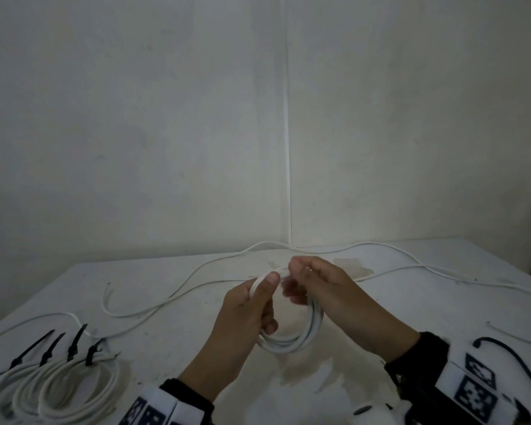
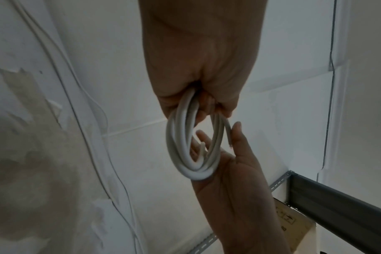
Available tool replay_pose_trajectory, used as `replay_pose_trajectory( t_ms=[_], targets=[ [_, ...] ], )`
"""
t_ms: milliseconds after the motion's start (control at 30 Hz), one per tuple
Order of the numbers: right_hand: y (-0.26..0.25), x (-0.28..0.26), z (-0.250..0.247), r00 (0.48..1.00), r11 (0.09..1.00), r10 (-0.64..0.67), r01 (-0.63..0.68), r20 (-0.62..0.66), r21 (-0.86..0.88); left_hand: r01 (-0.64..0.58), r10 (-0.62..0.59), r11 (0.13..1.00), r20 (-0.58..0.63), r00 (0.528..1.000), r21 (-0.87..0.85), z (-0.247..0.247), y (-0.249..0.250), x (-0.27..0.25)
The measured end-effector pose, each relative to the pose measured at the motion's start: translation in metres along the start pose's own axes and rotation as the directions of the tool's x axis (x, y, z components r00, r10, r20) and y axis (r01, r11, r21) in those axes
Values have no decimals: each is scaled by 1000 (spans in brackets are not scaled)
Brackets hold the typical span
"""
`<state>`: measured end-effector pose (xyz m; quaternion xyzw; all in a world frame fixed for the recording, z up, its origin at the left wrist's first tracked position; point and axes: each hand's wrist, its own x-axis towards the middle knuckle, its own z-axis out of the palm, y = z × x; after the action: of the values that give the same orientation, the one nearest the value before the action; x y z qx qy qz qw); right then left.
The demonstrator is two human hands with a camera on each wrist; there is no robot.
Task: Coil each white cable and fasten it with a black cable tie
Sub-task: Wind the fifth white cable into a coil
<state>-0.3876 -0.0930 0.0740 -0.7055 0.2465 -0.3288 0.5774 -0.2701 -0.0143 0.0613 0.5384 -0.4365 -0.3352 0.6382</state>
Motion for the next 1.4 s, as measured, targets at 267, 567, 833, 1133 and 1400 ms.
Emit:
replay_pose_trajectory(
  t_ms=[267,567,833,1133,1400],
  targets=[
    [-7,-2,0,999,998,-18,16,37,65,43,-41,997,31,999,-60,2,1,0],
    [-5,-2,-9,991,999,-53,52,124,14,62,-60,998,62,996,-20,-3,-1,1],
    [-6,-2,-17,989,997,-46,53,139,-47,-133,94,940,136,986,315,-5,2,4],
    [-5,-2,-23,992,968,13,-44,127,246,-121,93,945,106,990,305,5,2,12],
    [-1,-6,-32,996,997,-43,38,73,62,-102,87,957,68,994,270,20,-8,13]
  ],
)
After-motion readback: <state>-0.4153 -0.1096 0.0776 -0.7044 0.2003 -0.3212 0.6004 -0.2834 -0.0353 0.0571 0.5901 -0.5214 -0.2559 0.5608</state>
